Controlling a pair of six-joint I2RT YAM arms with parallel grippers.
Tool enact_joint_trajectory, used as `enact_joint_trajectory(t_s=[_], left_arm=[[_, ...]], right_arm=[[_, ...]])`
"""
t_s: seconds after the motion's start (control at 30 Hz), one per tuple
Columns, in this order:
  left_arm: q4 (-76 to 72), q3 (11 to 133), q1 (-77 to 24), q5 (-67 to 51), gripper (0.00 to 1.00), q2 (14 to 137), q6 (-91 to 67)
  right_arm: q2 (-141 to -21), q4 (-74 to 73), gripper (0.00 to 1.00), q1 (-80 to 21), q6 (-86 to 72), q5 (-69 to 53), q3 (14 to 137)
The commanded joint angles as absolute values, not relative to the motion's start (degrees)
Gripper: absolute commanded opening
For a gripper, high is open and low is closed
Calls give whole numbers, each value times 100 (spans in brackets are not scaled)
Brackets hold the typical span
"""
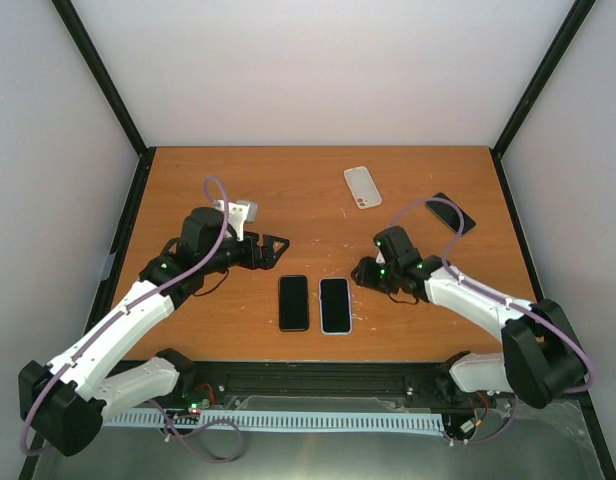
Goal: Put the phone into the phone case
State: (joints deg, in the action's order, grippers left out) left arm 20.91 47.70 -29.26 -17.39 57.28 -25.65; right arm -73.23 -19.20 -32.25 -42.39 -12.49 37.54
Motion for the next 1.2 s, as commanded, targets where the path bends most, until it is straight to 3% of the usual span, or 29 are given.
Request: enact_joint_trajectory(t_s=[0.0, 0.1, 0.4, 0.53, 0.63, 0.77, 0.9, 0.97, 1.17], left_arm=[[2378, 5023, -2892, -1461, 99, 5546, -2210], [2397, 4941, -2890, -1433, 100, 5491, -2133], [2563, 4983, -2887, -1593, 99, 5379, -1839], [2579, 4949, -2889, -1558, 99, 5323, -1704], [2558, 4953, -2892, -1686, 99, 5377, -1654], [2615, 5021, -2883, -1627, 99, 5475, -1621], [2652, 5033, -2882, -1436, 99, 5431, -1570], [2650, 4996, -2883, -1413, 99, 5396, -1556], [2618, 4993, -2883, -1502, 99, 5396, -1534]], right_arm=[[-7819, -2289, 38, -2814, -3753, -665, 4377], [-8237, -2391, 34, -2342, -3402, -231, 4927], [-10241, -3286, 41, -1232, -1473, 1763, 7612], [-11019, -3319, 58, -723, -864, 1584, 8485], [-11397, -3313, 63, -541, -851, 745, 9008], [-11803, -2990, 60, -537, -1210, 79, 9347], [-12567, -3483, 55, -524, -805, 1123, 10373], [-12905, -3775, 61, -432, -391, 1581, 10821], [-13341, -4465, 79, 167, -36, 767, 11503]])
